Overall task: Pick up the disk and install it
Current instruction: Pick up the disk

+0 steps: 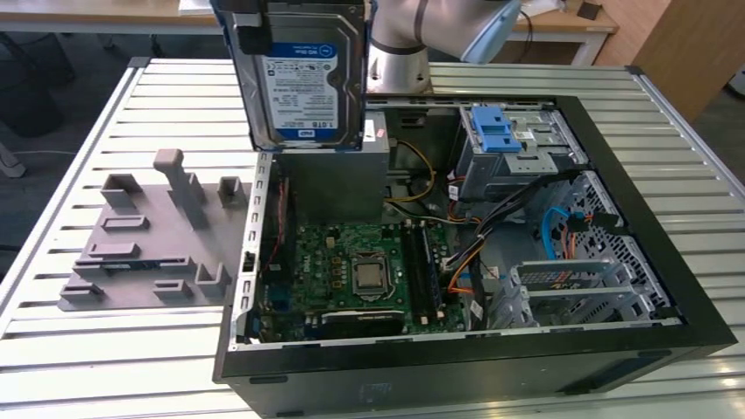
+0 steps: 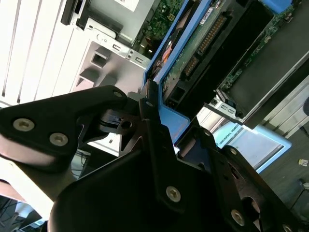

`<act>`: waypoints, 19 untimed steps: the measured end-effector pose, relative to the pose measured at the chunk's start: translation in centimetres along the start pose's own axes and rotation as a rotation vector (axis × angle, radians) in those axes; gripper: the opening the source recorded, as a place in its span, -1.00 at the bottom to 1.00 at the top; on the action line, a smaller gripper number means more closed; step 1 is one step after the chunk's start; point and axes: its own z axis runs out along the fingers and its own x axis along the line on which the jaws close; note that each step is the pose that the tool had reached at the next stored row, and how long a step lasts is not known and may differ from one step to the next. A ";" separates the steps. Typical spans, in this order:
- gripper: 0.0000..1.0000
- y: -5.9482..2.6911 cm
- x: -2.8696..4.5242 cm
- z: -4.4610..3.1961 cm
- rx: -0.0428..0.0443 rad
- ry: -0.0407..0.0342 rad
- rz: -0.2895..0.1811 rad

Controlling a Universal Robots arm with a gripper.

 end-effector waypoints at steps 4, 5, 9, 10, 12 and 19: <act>-0.27 -1.12 0.22 0.04 0.0000 0.0000 0.000; -0.27 -1.40 0.26 0.04 0.0000 0.0000 0.000; -0.27 -2.36 0.40 0.05 0.0000 0.0000 0.000; -0.27 -2.58 0.41 0.05 0.0000 0.0000 0.000; -0.27 -2.91 0.44 0.06 0.0001 -0.0001 0.000; -0.27 -3.61 0.50 0.13 0.0000 0.0001 0.000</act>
